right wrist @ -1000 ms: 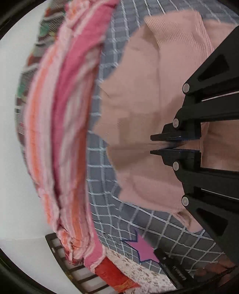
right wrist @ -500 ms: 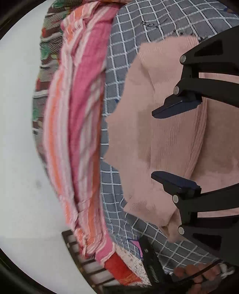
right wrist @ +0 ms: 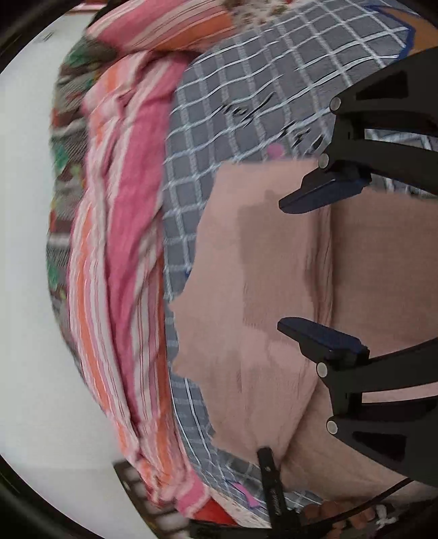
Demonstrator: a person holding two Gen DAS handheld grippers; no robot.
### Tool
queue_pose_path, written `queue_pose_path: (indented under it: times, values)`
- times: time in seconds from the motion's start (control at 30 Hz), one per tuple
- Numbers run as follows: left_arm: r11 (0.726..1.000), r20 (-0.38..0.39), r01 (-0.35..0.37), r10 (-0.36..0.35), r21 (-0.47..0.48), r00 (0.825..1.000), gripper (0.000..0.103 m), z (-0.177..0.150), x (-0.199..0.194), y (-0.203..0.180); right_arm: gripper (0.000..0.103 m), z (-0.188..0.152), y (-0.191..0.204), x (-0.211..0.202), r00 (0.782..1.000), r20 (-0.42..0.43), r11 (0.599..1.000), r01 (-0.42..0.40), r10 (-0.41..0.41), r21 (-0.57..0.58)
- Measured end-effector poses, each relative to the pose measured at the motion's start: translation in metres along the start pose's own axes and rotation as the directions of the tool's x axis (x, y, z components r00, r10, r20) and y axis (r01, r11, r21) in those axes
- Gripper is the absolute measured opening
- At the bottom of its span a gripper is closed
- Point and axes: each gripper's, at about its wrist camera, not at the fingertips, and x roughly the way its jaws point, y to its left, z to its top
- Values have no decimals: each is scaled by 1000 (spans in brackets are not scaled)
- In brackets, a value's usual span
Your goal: Fold small clothes
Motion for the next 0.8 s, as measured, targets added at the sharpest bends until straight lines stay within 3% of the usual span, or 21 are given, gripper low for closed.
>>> queue_pose_path:
  times: [0.17,0.3,0.33,0.37,0.43,0.63,0.8]
  values:
    - [997,-7,-61,61,53,998,39,3,13,-17,63,2,-31,0,1000,3,995,0,-1,99]
    - [993,-7,-97,97,67,995,39,8,20,-24,63,1,-53,1,998,8,986,65,-67,156]
    - [993,-4,-99,99,59,995,36,9,21,-24,63,1,-58,3,996,-1,982,85,-86,169]
    - [994,0,-98,98,54,995,25,10,21,-24,63,1,-64,6,996,-14,978,94,-93,189]
    - [996,10,-83,82,44,997,12,13,22,-26,63,1,-73,10,997,-33,969,82,-76,234]
    - [997,107,-75,73,8,992,9,19,2,-15,63,3,-71,7,999,-3,972,54,-55,227]
    - [989,171,-147,147,-12,974,3,27,-9,-4,63,12,-59,15,999,6,982,50,-52,184]
